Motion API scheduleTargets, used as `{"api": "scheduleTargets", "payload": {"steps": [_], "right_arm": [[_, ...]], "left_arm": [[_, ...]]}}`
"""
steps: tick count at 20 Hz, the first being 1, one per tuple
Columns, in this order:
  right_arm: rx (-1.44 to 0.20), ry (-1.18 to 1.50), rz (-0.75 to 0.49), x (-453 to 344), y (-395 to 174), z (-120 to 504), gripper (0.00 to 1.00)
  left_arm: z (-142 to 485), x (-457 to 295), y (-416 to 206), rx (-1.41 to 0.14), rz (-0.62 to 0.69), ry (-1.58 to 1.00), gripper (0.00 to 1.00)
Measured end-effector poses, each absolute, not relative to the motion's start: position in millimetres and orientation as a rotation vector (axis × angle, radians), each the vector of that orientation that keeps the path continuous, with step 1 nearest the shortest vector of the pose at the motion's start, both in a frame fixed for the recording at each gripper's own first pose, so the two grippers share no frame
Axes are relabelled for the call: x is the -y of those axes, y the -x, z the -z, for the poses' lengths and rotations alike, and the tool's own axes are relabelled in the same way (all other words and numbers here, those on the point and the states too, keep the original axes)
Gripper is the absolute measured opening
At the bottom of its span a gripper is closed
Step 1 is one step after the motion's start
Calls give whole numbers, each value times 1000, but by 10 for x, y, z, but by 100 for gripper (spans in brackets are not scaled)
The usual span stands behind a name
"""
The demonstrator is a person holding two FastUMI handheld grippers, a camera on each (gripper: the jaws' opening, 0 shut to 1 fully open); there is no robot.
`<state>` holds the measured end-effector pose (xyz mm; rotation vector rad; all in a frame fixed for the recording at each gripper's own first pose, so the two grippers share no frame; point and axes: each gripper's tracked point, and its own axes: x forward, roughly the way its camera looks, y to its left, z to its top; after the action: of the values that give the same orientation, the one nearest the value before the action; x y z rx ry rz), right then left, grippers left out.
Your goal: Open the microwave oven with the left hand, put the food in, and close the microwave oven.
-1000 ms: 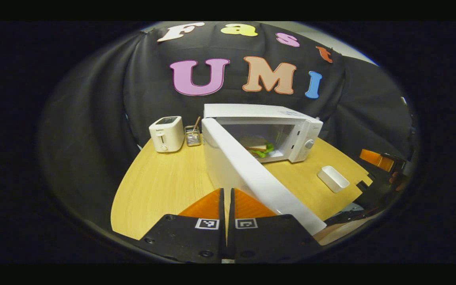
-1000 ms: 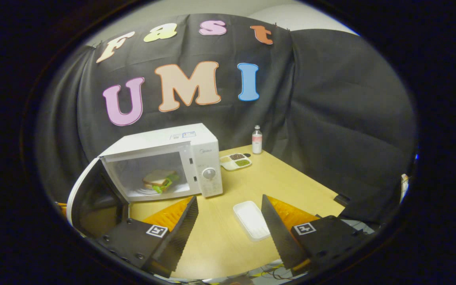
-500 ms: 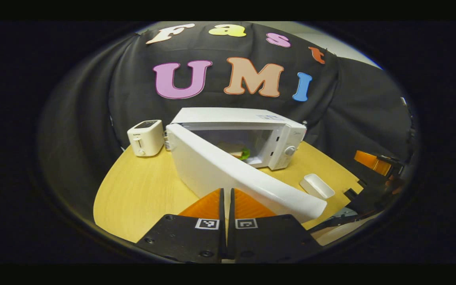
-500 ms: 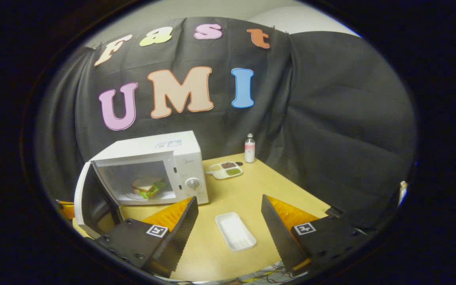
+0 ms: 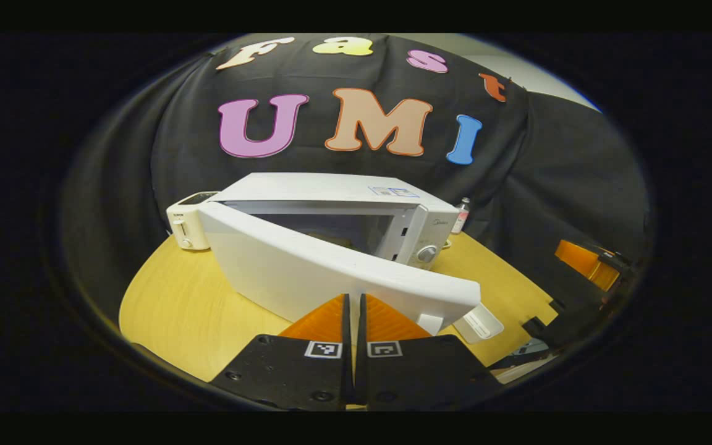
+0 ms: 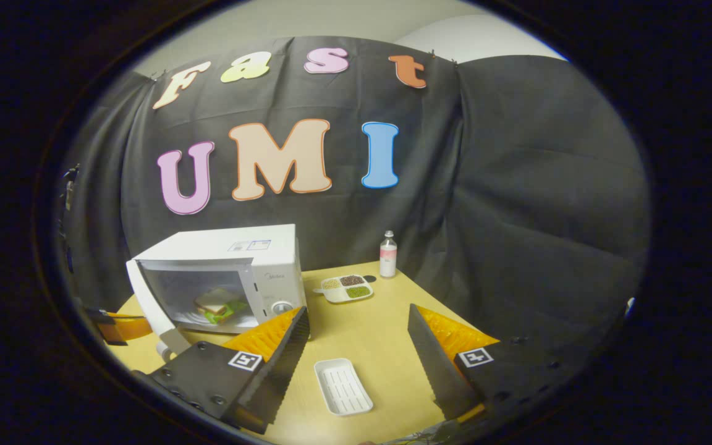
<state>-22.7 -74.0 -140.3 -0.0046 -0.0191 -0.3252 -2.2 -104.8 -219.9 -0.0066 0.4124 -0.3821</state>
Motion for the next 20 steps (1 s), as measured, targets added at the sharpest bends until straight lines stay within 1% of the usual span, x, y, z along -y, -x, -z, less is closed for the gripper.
{"api": "scheduleTargets", "payload": {"steps": [2, 3, 4, 5, 6, 10, 13, 14, 15, 16, 17, 18, 20], "right_arm": [[27, 3, 313, 816, 187, 1367, 99], [29, 1, 311, 854, 173, 1353, 94], [33, 2, 312, 897, 151, 1343, 98], [36, 4, 312, 941, 136, 1325, 98], [38, 6, 310, 978, 126, 1324, 93], [20, 5, 297, 1109, 133, 1377, 94], [31, -13, 313, 1210, 154, 1339, 93], [35, -26, 323, 1259, 155, 1336, 93], [38, -42, 333, 1307, 151, 1331, 93], [37, -55, 342, 1347, 140, 1350, 93], [32, -63, 348, 1370, 127, 1358, 99], [29, -65, 352, 1390, 127, 1380, 93], [31, -69, 355, 1416, 125, 1366, 92]], "left_arm": [[2177, 1199, -65, -399, 377, 4, 1], [2176, 1274, -92, -399, 378, -1, 1], [2171, 1328, -126, -393, 376, -8, 0], [2146, 1381, -167, -383, 374, -14, 1], [2124, 1431, -207, -375, 371, -19, 1], [2060, 1598, -374, -351, 352, -9, 1], [2079, 1666, -484, -352, 339, 0, 1], [2094, 1685, -511, -353, 339, 5, 3], [2093, 1710, -546, -354, 340, 7, 1], [2108, 1723, -595, -356, 339, 8, 1], [2103, 1742, -633, -356, 338, 7, 1], [2101, 1757, -673, -353, 337, 5, 1], [2101, 1772, -775, -346, 320, 8, 0]]}}
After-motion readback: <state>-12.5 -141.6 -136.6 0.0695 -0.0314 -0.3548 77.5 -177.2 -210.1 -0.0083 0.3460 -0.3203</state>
